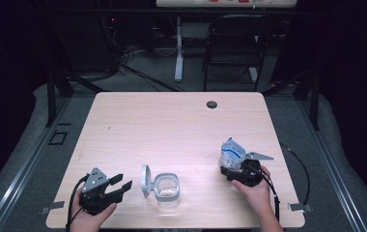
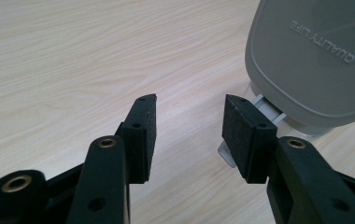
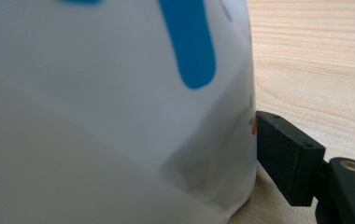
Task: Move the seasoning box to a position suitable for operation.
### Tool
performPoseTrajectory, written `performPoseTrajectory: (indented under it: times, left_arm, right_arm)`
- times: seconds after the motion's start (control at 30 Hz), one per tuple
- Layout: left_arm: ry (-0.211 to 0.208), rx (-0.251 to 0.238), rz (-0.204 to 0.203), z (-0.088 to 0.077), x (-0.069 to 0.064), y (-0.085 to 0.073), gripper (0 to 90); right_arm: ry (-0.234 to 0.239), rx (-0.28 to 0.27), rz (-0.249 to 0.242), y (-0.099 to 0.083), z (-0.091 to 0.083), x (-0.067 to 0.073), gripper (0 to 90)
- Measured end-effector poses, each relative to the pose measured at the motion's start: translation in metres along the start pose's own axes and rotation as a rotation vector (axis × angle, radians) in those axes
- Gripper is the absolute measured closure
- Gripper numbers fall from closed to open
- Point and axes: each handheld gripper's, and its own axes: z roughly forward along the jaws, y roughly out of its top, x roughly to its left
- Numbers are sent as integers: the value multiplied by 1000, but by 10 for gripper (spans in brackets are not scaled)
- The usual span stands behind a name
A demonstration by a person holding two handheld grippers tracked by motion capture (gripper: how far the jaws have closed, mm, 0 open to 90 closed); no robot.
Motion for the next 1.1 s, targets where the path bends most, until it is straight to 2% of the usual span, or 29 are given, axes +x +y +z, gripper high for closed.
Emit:
performPoseTrajectory:
  times: [0.57,0.73,1.1]
  left_arm:
    - [-1,-11,-3,1,0,-1,558]
    - [-1,-10,-3,1,0,-1,558]
    - [-2,-9,-6,0,1,-1,558]
  right_arm:
    - [9,4,-3,0,0,-3,336]
    - [-2,19,-11,1,0,-5,351]
    - [24,15,-23,2,-1,-7,396]
